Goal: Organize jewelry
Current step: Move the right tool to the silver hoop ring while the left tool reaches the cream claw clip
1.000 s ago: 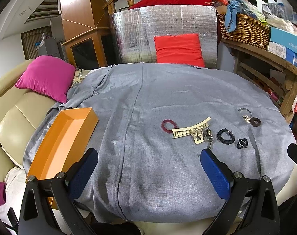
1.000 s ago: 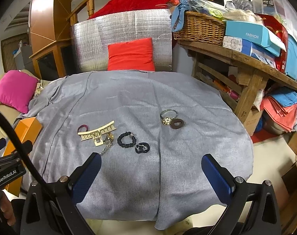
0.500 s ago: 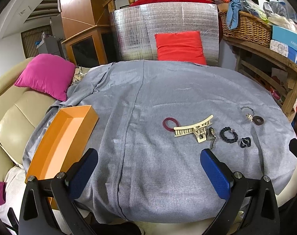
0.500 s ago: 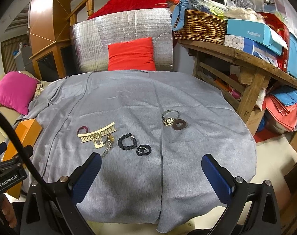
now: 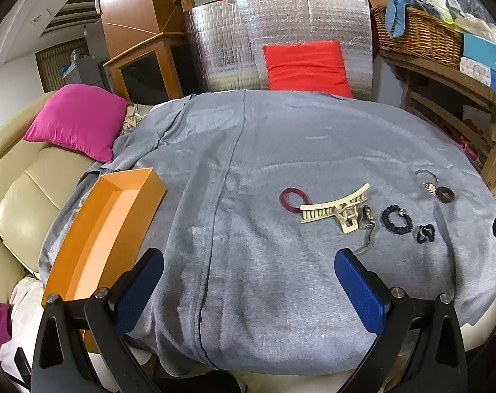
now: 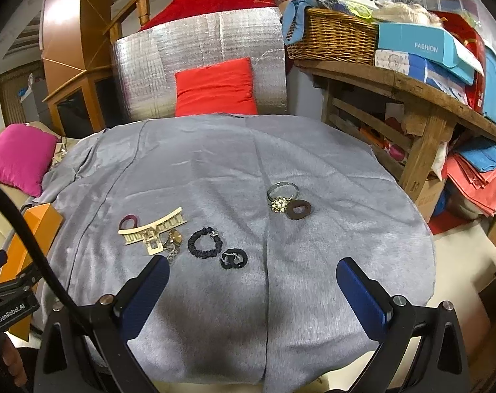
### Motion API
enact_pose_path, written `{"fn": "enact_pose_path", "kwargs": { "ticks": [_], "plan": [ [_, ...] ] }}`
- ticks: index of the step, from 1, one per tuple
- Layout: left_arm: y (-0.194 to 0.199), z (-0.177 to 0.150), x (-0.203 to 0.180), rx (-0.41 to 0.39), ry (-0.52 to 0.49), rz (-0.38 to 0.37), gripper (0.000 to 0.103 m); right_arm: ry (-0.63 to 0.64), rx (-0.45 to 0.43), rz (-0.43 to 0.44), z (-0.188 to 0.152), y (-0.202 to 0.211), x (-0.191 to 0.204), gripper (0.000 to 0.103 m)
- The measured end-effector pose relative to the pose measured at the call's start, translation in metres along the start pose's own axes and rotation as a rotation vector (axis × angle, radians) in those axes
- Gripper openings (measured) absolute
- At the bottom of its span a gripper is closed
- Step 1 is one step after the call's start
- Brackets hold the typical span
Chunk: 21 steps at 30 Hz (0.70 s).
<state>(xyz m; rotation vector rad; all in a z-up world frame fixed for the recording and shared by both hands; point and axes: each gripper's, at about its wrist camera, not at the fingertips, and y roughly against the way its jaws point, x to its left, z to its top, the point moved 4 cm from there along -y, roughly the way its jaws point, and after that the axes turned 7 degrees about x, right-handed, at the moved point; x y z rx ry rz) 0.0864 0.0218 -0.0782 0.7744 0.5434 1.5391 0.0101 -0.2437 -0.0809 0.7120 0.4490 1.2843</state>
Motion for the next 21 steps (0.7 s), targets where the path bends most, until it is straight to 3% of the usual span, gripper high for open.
{"fn": "enact_pose_path", "kwargs": {
  "ticks": [11,17,21],
  "plan": [
    [-0.045,0.008,-0.006,0.07,-0.013,-0.003,0.103,-0.073,0.031,0.005,0.026,-0.044,-0.033,0.103],
    [-0.102,0.025,0.006,0.184,0.045,-0.063,0.103,-0.162,0.082,0.108,0.048,-0.079,-0.063,0.103],
    [-0.132,0.028,0.016,0.218,0.12,-0.154,0.103,-0.307,0.158,0.253,0.068,-0.115,-0.097,0.103]
  ]
}}
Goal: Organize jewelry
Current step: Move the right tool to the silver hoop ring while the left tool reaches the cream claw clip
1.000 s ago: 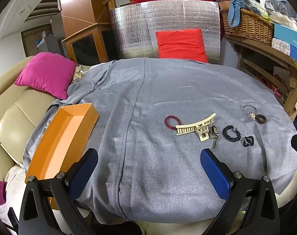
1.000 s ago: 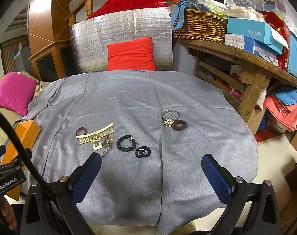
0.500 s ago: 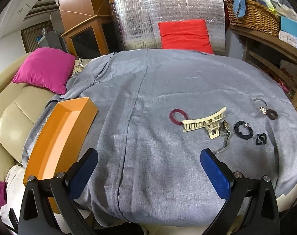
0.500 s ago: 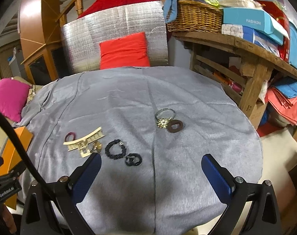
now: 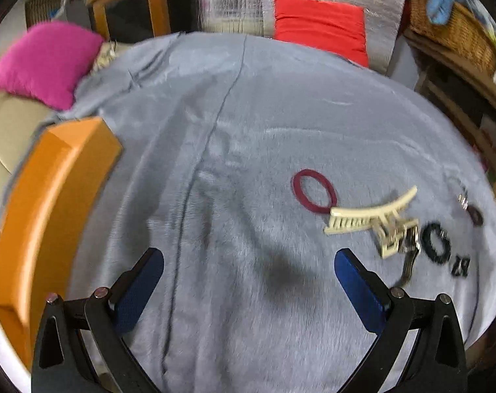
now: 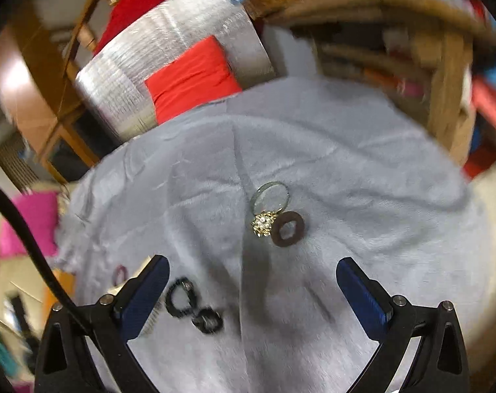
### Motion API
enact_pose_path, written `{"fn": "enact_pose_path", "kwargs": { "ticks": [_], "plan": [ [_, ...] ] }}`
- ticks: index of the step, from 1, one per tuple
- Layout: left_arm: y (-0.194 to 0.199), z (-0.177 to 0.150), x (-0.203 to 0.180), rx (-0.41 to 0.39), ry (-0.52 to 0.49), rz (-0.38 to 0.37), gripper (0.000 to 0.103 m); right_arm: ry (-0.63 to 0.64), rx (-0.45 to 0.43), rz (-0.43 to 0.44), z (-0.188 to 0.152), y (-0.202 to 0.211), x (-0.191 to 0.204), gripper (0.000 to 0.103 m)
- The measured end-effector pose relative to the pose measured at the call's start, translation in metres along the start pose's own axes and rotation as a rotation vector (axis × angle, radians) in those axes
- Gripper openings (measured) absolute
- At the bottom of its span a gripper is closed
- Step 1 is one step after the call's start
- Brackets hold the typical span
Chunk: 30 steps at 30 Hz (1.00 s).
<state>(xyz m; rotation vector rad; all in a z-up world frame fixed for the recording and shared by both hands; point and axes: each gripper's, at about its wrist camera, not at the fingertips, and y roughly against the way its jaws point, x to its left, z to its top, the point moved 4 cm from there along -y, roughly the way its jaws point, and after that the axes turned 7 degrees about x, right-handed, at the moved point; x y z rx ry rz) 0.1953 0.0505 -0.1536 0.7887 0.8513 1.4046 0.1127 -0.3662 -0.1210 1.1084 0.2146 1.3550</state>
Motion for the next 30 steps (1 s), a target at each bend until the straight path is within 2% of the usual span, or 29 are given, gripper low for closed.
{"fn": "enact_pose_path", "kwargs": {
  "ticks": [2,5,7,10,11,12,16,17,19,22,24,25,27,30],
  "plan": [
    [-0.007,0.004,0.003,0.012,0.044,-0.048,0.103,-0.061,0.007,0.039,0.017,-0.01,-0.015,0.103],
    [-0.004,0.014,-0.001,-0.043,0.049,-0.092,0.103,-0.112,0.031,0.1,0.037,-0.028,-0.024,0.097],
    [-0.003,0.021,-0.008,-0.069,0.014,-0.104,0.103,-0.118,0.078,0.133,0.051,-0.05,-0.023,0.09],
    [-0.001,0.027,-0.022,-0.116,-0.077,-0.1,0.1,-0.105,0.109,0.097,0.064,-0.078,-0.022,0.075],
    [-0.002,0.029,-0.025,-0.119,-0.1,-0.107,0.098,-0.102,0.12,0.083,0.067,-0.087,-0.022,0.067],
    [-0.002,0.029,-0.029,-0.118,-0.126,-0.117,0.09,-0.099,0.139,0.063,0.071,-0.099,-0.022,0.061],
    [-0.012,0.033,-0.044,-0.086,-0.187,-0.172,0.058,-0.147,0.169,0.021,0.078,-0.129,-0.036,0.056],
    [-0.015,0.034,-0.047,-0.072,-0.191,-0.194,0.057,-0.165,0.181,0.022,0.078,-0.135,-0.038,0.049],
    [-0.018,0.035,-0.052,-0.06,-0.198,-0.208,0.056,-0.165,0.207,0.001,0.077,-0.147,-0.038,0.041],
    [-0.016,0.036,-0.059,-0.067,-0.215,-0.216,0.057,-0.138,0.192,-0.052,0.078,-0.153,-0.033,0.037],
    [-0.015,0.037,-0.064,-0.071,-0.22,-0.216,0.057,-0.115,0.186,-0.108,0.076,-0.155,-0.031,0.019],
    [-0.016,0.039,-0.064,-0.068,-0.22,-0.22,0.057,-0.113,0.183,-0.121,0.076,-0.156,-0.031,0.017],
    [-0.017,0.039,-0.064,-0.061,-0.22,-0.226,0.057,-0.117,0.179,-0.12,0.076,-0.152,-0.031,0.009],
    [-0.019,0.038,-0.064,-0.041,-0.232,-0.231,0.057,-0.124,0.165,-0.1,0.075,-0.15,-0.032,0.007]
  ]
}}
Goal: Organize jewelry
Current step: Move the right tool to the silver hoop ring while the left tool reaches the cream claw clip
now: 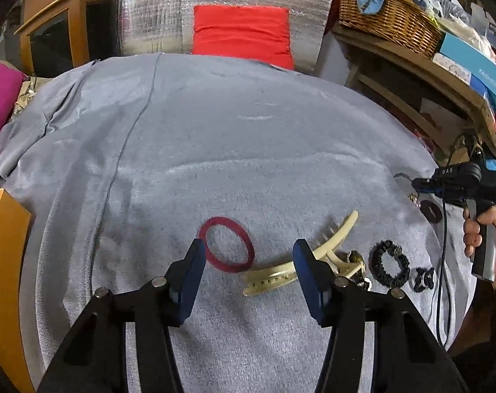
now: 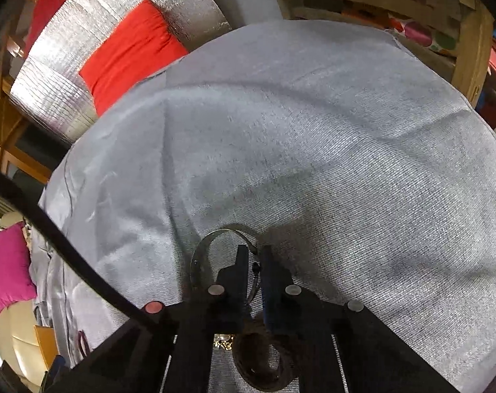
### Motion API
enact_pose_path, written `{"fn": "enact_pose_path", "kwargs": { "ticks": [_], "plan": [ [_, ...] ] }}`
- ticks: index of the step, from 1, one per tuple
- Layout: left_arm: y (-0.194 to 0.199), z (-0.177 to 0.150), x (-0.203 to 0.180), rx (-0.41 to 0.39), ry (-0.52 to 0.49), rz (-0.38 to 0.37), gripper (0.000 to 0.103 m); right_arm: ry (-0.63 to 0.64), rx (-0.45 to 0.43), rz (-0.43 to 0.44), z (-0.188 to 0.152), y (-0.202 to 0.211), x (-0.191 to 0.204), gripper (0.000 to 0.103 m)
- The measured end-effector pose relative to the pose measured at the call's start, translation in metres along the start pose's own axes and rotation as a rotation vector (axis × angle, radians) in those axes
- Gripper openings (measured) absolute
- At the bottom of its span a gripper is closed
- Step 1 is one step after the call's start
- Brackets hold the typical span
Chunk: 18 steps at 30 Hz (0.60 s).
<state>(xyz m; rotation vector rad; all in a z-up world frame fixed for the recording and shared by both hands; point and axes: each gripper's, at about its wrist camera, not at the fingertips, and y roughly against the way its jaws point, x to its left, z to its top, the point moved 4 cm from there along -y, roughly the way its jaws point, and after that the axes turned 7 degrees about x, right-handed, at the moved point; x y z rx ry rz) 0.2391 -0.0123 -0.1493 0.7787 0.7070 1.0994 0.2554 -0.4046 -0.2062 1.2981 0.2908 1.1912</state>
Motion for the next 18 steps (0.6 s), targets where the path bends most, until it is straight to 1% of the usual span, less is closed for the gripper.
{"fn": "enact_pose_path", "kwargs": {
  "ticks": [4,7,8,9,11,13,14,15,18],
  "plan": [
    [-0.003,-0.004,-0.005,0.023,-0.011,-0.023,0.057,-0.002,-0.03,0.032,0.0,0.012,-0.004,0.007],
    [-0.003,-0.005,-0.012,0.019,-0.025,-0.04,0.057,-0.017,-0.041,0.055,-0.001,0.02,-0.006,0.007],
    [-0.003,-0.004,-0.016,0.021,-0.03,-0.047,0.057,-0.021,-0.033,0.057,-0.001,0.02,-0.007,0.007],
    [-0.004,-0.004,-0.018,0.025,-0.032,-0.052,0.058,-0.038,-0.006,0.056,-0.002,0.019,-0.009,0.01],
    [-0.006,-0.003,-0.024,0.034,-0.035,-0.062,0.062,-0.062,0.03,0.061,-0.005,0.019,-0.012,0.01],
    [-0.007,-0.002,-0.029,0.035,-0.041,-0.061,0.066,-0.084,0.063,0.048,-0.004,0.015,-0.013,0.027],
    [-0.007,-0.001,-0.032,0.031,-0.046,-0.062,0.067,-0.086,0.062,0.053,-0.003,0.014,-0.013,0.041],
    [-0.007,0.0,-0.034,0.026,-0.051,-0.061,0.067,-0.085,0.053,0.064,-0.004,0.015,-0.012,0.045],
    [-0.012,0.006,-0.043,0.018,-0.082,-0.048,0.067,-0.074,0.029,0.028,-0.004,0.016,-0.008,0.045]
  ]
}}
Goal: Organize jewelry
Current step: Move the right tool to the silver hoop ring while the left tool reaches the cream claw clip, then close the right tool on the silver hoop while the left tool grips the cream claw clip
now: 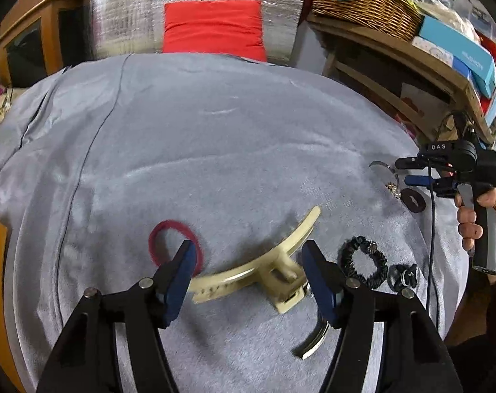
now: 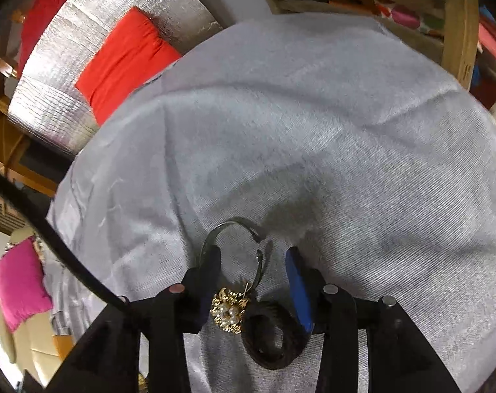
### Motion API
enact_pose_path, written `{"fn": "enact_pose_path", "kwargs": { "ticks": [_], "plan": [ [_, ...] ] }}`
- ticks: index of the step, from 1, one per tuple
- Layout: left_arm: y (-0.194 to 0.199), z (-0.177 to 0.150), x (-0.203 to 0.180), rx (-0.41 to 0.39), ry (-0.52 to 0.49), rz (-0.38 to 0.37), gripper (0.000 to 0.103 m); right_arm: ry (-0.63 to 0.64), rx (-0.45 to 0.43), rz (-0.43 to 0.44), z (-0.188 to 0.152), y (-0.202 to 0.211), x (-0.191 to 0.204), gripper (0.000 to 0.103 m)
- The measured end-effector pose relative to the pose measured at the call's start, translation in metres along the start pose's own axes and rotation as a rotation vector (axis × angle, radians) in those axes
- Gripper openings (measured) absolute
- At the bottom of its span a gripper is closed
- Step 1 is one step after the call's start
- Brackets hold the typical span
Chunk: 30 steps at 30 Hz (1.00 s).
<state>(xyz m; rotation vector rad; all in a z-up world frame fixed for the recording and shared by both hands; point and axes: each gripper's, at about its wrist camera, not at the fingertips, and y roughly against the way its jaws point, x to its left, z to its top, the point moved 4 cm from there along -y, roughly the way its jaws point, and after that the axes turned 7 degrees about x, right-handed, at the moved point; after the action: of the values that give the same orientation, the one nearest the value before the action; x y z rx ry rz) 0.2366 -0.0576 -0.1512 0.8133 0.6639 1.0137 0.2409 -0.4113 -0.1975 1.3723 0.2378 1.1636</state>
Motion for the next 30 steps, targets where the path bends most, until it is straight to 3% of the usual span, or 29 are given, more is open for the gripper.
{"fn": "enact_pose_path", "kwargs": {
  "ticks": [4,10,14,17,24,27,30],
  "plan": [
    [-0.011,0.006,-0.011,0.011,-0.051,0.018,0.067,-0.018,0.019,-0.02,-0.001,-0.007,0.001,0.032],
    [-0.024,0.012,-0.022,0.048,-0.073,-0.031,0.067,0.012,0.015,-0.111,-0.004,-0.014,0.011,0.026],
    [-0.036,0.011,-0.028,0.095,-0.077,-0.047,0.067,0.025,0.009,-0.119,-0.005,-0.018,0.017,0.005],
    [-0.041,0.01,-0.028,0.109,-0.074,-0.039,0.065,0.035,-0.008,-0.117,-0.005,-0.016,0.02,0.005],
    [-0.043,0.012,-0.029,0.093,-0.043,-0.104,0.024,0.045,-0.055,-0.053,-0.006,-0.001,0.021,0.005],
    [-0.039,0.013,-0.032,0.078,-0.051,-0.114,0.013,0.032,-0.068,-0.004,-0.007,0.006,0.018,0.005],
    [-0.034,0.014,-0.03,0.046,-0.044,-0.11,0.011,0.021,-0.093,0.029,-0.005,0.014,0.016,0.005]
  ]
}}
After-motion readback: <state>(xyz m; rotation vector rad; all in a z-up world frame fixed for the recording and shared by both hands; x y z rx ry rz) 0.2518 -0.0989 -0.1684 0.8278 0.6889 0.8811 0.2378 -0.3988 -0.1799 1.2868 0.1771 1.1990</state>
